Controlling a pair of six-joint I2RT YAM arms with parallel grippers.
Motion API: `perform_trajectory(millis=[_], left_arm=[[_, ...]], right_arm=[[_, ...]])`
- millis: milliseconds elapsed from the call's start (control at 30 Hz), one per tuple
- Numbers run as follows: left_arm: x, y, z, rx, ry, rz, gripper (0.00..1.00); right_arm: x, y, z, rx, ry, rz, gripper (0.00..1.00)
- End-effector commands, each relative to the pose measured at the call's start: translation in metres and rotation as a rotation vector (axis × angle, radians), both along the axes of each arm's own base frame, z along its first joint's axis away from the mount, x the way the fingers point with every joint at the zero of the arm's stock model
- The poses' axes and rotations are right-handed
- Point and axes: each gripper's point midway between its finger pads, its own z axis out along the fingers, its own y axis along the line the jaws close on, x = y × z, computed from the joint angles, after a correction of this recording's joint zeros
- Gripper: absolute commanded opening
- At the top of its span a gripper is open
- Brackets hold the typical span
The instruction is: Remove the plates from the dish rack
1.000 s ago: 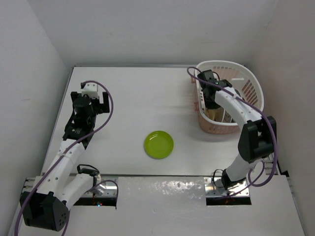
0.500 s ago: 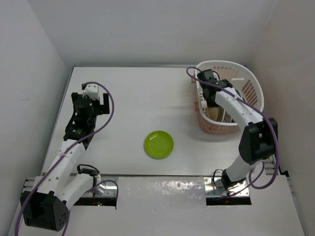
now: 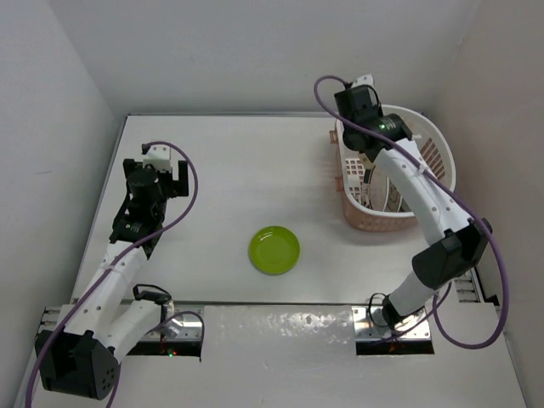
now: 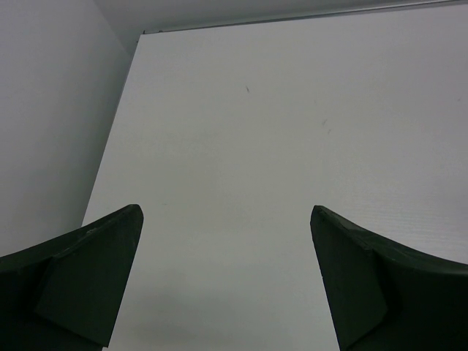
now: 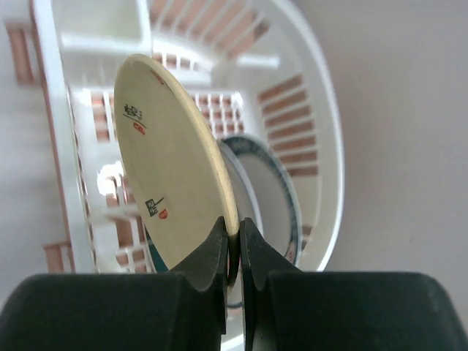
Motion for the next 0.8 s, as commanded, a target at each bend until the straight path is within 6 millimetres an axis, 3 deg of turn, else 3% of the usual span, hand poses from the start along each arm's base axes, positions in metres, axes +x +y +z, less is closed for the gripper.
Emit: perform_trajectory(millis=[0, 67, 167, 200, 267, 300, 333, 367, 400, 433, 467, 533, 600, 767], left_arm=[[0.004, 0.000, 0.018, -0.001, -0.067, 0.007, 0.97], [0.004, 0.000, 0.021, -0.011, -0.076, 0.010, 0.97], [0.003, 0.001, 0.018, -0.024, -0.069, 0.020, 0.97], [0.003, 0.000, 0.018, -0.035, -0.069, 0.024, 0.97], [0.003, 0.000, 0.018, -0.047, -0.070, 0.031, 0.97], [0.003, 0.000, 0.017, -0.063, -0.069, 0.034, 0.97], [0.002, 0.000, 0.018, -0.068, -0.068, 0.037, 0.97], [0.002, -0.001, 0.019, -0.073, -0.069, 0.037, 0.97], [0.001, -0.001, 0.017, -0.078, -0.062, 0.037, 0.97], [0.001, -0.001, 0.017, -0.078, -0.061, 0.036, 0.97], [0.001, -0.001, 0.016, -0.079, -0.057, 0.036, 0.97], [0.000, -0.001, 0.015, -0.076, -0.053, 0.039, 0.97], [-0.001, 0.000, 0.013, -0.074, -0.052, 0.039, 0.97], [-0.002, -0.002, 0.011, -0.079, -0.044, 0.033, 0.97]], right_arm=[[-0.003, -0.007, 0.087, 0.007, -0.206, -0.025, 0.00], [-0.004, 0.006, 0.104, 0.110, -0.253, 0.029, 0.00], [-0.005, 0.067, 0.099, 0.389, -0.229, 0.317, 0.00], [-0.009, 0.107, 0.076, 0.527, -0.142, 0.474, 0.00], [-0.022, 0.145, 0.048, 0.688, -0.025, 0.581, 0.00], [-0.030, 0.160, 0.015, 0.738, 0.088, 0.611, 0.00], [-0.048, 0.186, 0.000, 0.816, 0.187, 0.702, 0.00], [-0.060, 0.192, -0.030, 0.842, 0.284, 0.700, 0.00], [-0.071, 0.209, -0.040, 0.891, 0.331, 0.754, 0.00], [-0.078, 0.214, -0.051, 0.921, 0.364, 0.755, 0.00], [-0.089, 0.215, -0.076, 0.936, 0.426, 0.736, 0.00], [-0.097, 0.226, -0.090, 0.953, 0.429, 0.755, 0.00], [-0.111, 0.232, -0.117, 0.942, 0.494, 0.753, 0.00], [-0.138, 0.233, -0.165, 0.981, 0.620, 0.734, 0.00]])
